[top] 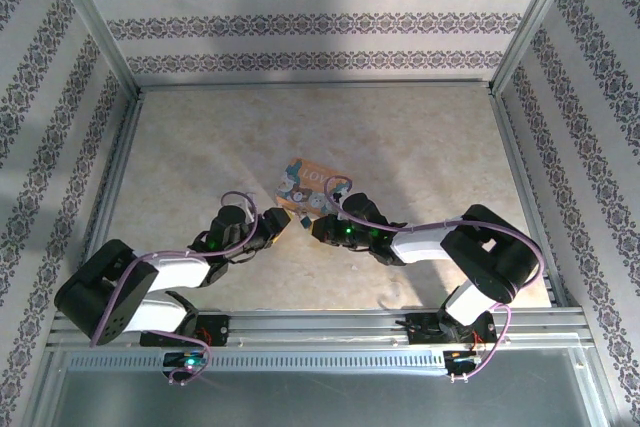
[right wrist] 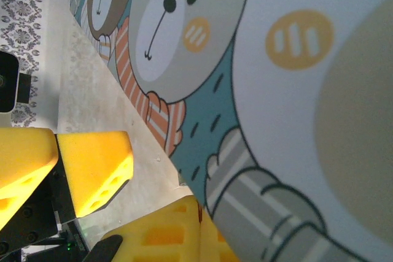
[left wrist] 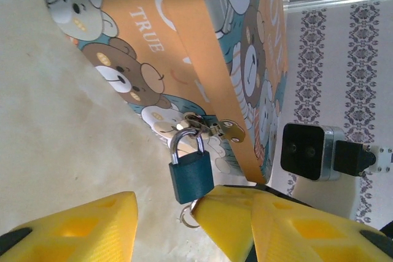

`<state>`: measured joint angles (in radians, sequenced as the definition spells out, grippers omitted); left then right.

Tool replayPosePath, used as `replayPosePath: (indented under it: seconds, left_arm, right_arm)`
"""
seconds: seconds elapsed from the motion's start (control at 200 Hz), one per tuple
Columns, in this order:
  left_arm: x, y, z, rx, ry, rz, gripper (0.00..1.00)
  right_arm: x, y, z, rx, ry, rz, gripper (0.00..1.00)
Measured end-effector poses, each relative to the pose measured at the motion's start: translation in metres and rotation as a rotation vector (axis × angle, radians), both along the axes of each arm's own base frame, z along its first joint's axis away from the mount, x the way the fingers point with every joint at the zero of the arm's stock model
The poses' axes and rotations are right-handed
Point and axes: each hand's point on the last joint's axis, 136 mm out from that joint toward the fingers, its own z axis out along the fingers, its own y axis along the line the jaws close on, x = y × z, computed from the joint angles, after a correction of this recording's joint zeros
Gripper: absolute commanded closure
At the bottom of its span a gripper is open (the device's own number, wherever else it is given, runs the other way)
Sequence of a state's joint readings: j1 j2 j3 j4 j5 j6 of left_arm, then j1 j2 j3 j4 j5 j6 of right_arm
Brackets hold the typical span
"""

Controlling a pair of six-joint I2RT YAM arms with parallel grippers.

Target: Unlock the padlock with the key

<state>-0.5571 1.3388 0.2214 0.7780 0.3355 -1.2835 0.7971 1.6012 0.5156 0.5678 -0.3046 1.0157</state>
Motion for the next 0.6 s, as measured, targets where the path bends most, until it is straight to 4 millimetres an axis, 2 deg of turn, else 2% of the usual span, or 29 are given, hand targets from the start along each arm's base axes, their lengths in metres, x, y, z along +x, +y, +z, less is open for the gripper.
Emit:
replayPosePath:
  seconds: [0.315,0.6]
  left_arm:
    - [0.005,-0.007,0.006,-0.035,-0.003,0.003,0.51]
    - [0.007,-0.019,-0.002,-0.041,0.016,-0.013,0.52]
  right_arm:
    - [-0.001,0.001,0.001,0.003,0.005,-0.001,1.00]
    - [-0.001,0.002,0.002,0.006,0.005,-0.001,1.00]
